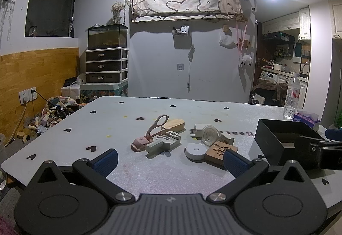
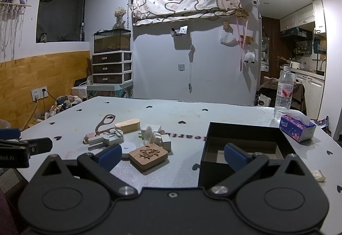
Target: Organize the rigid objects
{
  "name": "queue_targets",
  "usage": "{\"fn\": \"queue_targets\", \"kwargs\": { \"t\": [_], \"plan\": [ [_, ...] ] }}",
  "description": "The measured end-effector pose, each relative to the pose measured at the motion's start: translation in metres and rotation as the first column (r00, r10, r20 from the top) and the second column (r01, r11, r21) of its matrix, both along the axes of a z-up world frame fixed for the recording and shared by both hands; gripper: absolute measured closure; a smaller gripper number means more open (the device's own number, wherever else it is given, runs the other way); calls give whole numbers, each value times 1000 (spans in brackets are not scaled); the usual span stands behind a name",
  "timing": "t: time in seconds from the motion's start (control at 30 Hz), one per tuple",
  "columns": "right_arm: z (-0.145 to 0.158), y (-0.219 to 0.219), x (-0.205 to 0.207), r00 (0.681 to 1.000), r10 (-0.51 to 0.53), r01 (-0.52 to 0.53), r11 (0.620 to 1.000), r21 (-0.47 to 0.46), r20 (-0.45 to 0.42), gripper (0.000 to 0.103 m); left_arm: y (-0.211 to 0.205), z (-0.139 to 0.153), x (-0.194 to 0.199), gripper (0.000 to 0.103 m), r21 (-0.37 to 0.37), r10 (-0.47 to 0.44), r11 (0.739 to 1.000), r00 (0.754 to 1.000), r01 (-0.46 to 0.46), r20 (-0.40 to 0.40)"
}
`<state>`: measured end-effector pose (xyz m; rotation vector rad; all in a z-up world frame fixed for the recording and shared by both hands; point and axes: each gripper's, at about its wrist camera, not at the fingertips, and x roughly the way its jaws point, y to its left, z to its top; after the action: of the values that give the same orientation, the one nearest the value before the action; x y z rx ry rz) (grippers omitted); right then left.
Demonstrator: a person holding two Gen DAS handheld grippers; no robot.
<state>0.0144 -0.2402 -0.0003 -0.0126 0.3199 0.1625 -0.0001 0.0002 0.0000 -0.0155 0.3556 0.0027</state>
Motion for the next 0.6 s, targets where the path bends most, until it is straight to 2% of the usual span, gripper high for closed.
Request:
{"fn": "queue_targets", "kwargs": {
  "t": [0.33,0.6],
  "plan": [
    [1,-2,-2,1000,13,-13,1000,15,8,0,0,0,0,0,2,1,1000,1000,-1,-4],
    [-5,-21,2,999,-26,25,999,30,23,0,1,-9,10,0,-3,14,1000,999,-14,-42]
  ]
}}
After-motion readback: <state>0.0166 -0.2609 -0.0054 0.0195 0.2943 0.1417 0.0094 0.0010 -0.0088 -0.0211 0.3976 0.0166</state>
